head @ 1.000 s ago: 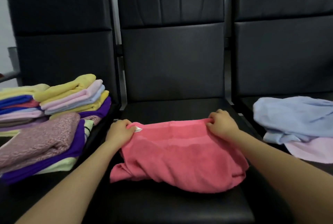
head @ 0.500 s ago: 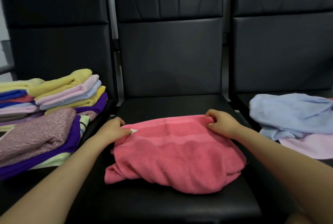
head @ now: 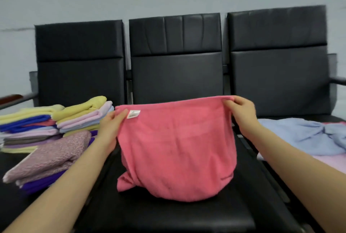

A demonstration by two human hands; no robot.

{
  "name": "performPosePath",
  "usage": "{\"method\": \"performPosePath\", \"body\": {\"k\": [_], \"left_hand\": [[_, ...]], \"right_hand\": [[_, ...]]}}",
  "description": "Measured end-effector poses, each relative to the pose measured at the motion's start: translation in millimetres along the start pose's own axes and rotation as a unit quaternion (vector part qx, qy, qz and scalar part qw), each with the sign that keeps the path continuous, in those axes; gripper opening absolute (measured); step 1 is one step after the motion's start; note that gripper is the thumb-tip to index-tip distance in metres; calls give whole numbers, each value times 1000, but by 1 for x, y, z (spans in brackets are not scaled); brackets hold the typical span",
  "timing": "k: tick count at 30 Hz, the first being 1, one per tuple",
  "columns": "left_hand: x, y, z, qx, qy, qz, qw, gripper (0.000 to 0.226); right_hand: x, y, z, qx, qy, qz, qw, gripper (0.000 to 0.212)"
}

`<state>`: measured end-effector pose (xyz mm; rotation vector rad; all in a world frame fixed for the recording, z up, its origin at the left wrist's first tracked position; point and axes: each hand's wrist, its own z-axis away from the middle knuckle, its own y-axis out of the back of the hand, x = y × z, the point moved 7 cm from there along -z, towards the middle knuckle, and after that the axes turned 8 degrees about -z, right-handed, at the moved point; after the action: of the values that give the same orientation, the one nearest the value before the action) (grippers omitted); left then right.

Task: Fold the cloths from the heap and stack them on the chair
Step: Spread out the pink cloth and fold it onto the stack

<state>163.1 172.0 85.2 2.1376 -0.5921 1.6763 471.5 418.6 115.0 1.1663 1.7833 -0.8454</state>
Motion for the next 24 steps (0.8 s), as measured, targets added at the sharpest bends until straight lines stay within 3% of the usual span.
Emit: {"method": "performPosePath", "body": {"k": [5,9,15,20,24], "left_hand": [[91,-4,-4,18,-63,94,993,7],[147,4,7,58,-112,54,991,8],[207,22,26,95,-212,24,972,18],[225,24,22,53,-177,106,977,14],[186,22,-7,31,-106,8,994,10]], "right_hand": [[-100,6,-18,84,97,-60,990,13],[-142,10,-16,75,114,-34,990,13],[-192,14,-2,50,102,-96,989,16],[-204,4,-10,28,23,-169,985,13],[-162,-2,-29,42,-63,-101,992,3]]}}
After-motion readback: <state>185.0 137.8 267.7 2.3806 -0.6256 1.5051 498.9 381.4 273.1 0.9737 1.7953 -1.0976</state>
